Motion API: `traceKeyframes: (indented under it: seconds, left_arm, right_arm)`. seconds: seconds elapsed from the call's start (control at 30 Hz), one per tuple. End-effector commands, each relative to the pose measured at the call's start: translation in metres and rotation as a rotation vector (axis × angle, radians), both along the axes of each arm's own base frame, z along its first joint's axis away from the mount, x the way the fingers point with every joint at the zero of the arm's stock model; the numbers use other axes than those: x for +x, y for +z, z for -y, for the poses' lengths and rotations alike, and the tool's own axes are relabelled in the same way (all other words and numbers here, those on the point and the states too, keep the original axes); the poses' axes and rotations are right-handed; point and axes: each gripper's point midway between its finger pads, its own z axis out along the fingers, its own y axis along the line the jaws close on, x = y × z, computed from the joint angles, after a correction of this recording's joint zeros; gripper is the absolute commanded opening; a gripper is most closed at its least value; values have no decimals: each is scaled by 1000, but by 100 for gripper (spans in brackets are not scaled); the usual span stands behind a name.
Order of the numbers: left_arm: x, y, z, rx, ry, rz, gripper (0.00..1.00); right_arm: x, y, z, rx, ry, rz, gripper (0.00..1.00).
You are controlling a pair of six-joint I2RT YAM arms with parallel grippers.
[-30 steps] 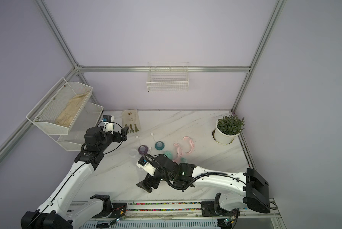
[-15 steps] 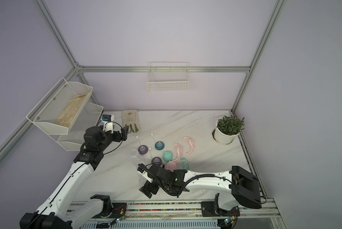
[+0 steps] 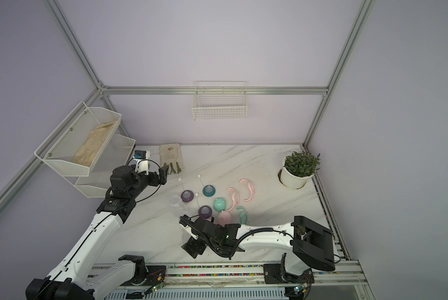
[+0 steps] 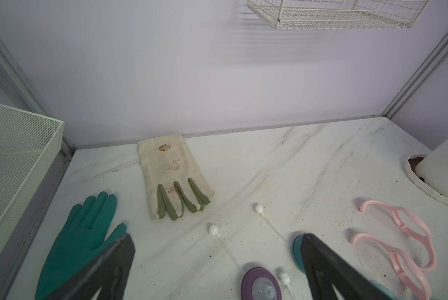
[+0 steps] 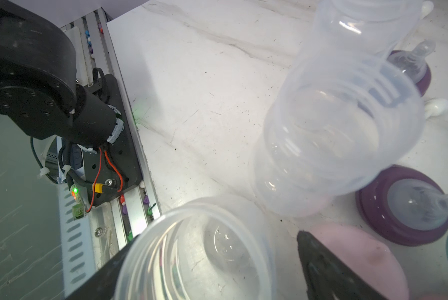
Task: Assemble the baby bottles
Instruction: Pick up the baby bottle from the center of the board.
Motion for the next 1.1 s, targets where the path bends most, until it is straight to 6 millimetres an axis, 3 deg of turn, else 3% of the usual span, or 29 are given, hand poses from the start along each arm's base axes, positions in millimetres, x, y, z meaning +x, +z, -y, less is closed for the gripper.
traceKeyframes:
  seconds: [0.0,0.43,0.67,0.77,0.9,1.07]
  left_arm:
    - [2,36,2,0,-2,81,100]
    - [2,37,4,2,-13,83,100]
    - [4,43,24,-19,-120,100,100]
    - [6,55,36,-17,-193,134,100]
    - [5,71,58,-10,-332,188,100]
    - [-12,92,97,-24,-609,272,100]
  right_arm:
    - [-2,1,-5,31,-4,-3,87]
    - [-11,2,-2,31,20,-50,62]
    - [-19,42,7,93,31,-74,38]
    - [-14,68,17,133,-3,-52,37]
    - [21,94,48,146,-129,-41,37]
    - [94,128,101,102,-345,25,36]
